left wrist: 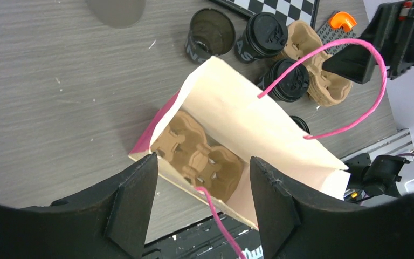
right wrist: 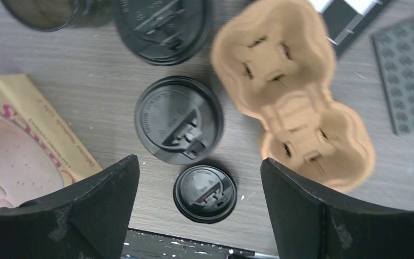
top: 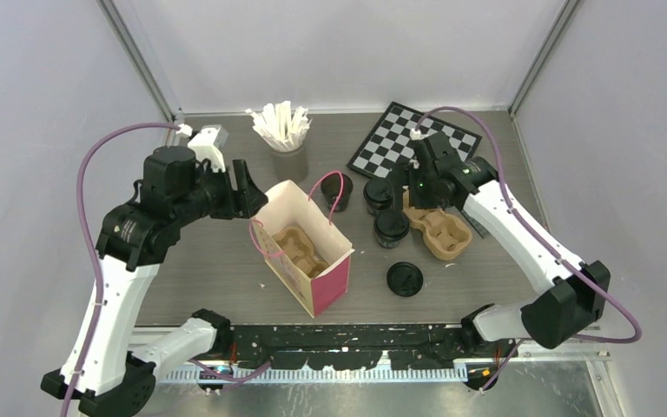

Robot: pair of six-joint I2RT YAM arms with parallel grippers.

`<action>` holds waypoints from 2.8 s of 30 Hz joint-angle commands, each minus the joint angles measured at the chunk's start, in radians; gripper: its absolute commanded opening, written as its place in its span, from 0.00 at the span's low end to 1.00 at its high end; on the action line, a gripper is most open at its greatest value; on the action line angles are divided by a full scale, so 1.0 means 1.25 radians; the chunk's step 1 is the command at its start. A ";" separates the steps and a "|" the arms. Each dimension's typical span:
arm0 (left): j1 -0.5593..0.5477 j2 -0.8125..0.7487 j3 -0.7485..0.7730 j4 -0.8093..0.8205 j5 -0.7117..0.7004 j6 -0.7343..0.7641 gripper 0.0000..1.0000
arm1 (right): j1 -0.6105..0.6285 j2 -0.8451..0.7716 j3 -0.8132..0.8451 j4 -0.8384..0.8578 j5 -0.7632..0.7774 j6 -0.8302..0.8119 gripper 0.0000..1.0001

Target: Pack the takeout coffee

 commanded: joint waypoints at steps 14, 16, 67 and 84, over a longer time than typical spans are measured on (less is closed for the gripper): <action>0.002 -0.089 -0.029 -0.068 -0.060 -0.042 0.66 | 0.003 0.149 0.004 0.094 -0.222 -0.407 0.94; 0.002 -0.086 -0.020 -0.073 -0.063 -0.041 0.66 | 0.002 0.165 0.013 0.081 -0.201 -0.422 0.94; 0.002 -0.109 -0.054 -0.047 -0.143 -0.032 0.66 | 0.084 0.181 0.037 0.078 -0.103 -0.421 0.95; 0.002 -0.076 -0.023 -0.046 -0.131 -0.009 0.66 | 0.086 0.184 0.010 0.085 -0.079 -0.436 0.95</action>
